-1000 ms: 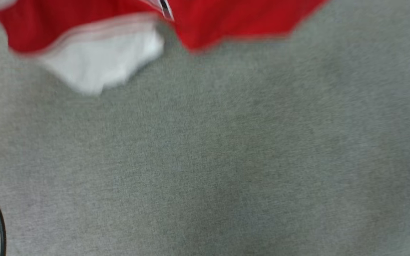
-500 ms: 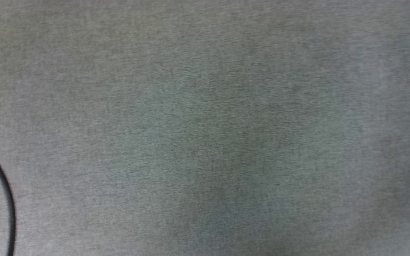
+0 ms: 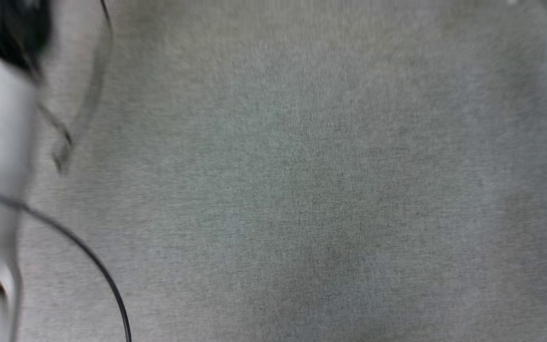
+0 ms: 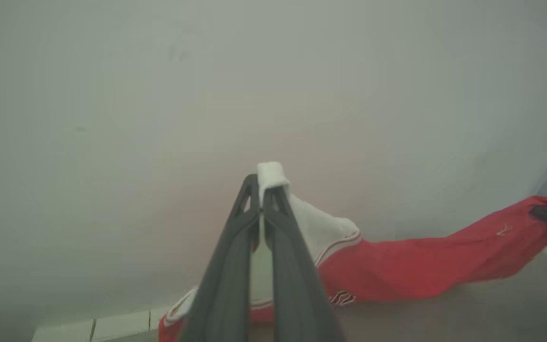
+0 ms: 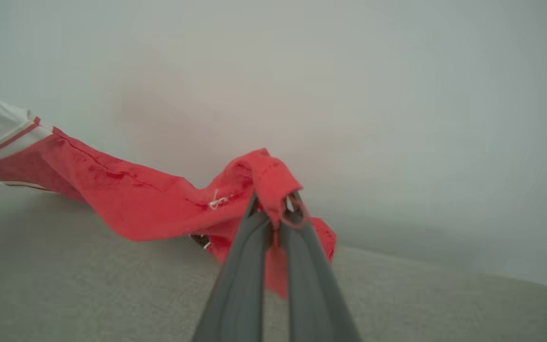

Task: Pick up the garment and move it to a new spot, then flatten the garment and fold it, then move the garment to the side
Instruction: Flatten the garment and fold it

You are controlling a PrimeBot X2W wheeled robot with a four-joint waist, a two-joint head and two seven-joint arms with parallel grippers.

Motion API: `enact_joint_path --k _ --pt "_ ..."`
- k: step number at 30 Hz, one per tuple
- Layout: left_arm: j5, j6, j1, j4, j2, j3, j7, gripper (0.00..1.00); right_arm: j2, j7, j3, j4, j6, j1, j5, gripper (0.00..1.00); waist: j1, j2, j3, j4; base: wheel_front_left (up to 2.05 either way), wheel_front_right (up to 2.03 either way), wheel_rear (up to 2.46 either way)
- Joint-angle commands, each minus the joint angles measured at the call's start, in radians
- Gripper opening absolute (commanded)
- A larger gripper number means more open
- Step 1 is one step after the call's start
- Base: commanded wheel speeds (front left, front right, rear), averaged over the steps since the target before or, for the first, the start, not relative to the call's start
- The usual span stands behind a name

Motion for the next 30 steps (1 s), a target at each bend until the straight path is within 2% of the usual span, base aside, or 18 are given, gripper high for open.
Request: enact_joint_path --k 1,3,9,10,16,21,30 --pt "-0.008 0.0 0.087 -0.025 0.008 -0.012 -0.005 0.0 -0.018 -0.004 0.021 -0.002 -0.001 0.058 0.026 0.0 -0.0001 0.0 -0.07 0.013 0.0 0.0 0.0" --pt "-0.018 0.009 0.216 -0.057 0.02 -0.025 -0.003 0.0 -0.035 -0.003 0.056 -0.012 -0.001 0.134 0.064 0.0 -0.0001 0.0 -0.11 0.016 0.0 0.0 0.0" --pt "-0.048 0.073 0.561 -0.21 0.066 -0.054 0.022 0.0 -0.122 0.011 0.168 -0.08 -0.001 0.365 0.182 0.0 -0.0001 0.0 -0.232 0.032 0.0 0.0 0.0" --pt "-0.048 0.073 0.561 -0.21 0.066 -0.054 0.022 0.0 -0.122 0.011 0.168 -0.08 -0.001 0.365 0.182 0.0 -0.0001 0.0 -0.232 0.032 0.0 0.0 0.0" --pt "-0.098 0.142 0.844 -0.372 0.137 -0.064 0.085 0.0 -0.219 0.039 0.242 -0.163 -0.001 0.57 0.292 0.0 -0.0001 0.0 -0.334 0.043 0.0 0.0 0.0" --pt "-0.14 0.187 1.035 -0.51 0.21 -0.076 0.156 0.0 -0.276 0.058 0.246 -0.215 -0.001 0.705 0.355 0.0 -0.0001 0.0 -0.395 0.046 0.0 0.0 0.0" --pt "-0.227 0.238 1.31 -0.718 0.313 -0.116 0.276 0.0 -0.359 0.113 0.219 -0.321 -0.001 0.934 0.445 0.0 -0.0001 0.0 -0.484 0.032 0.0 0.0 0.0"
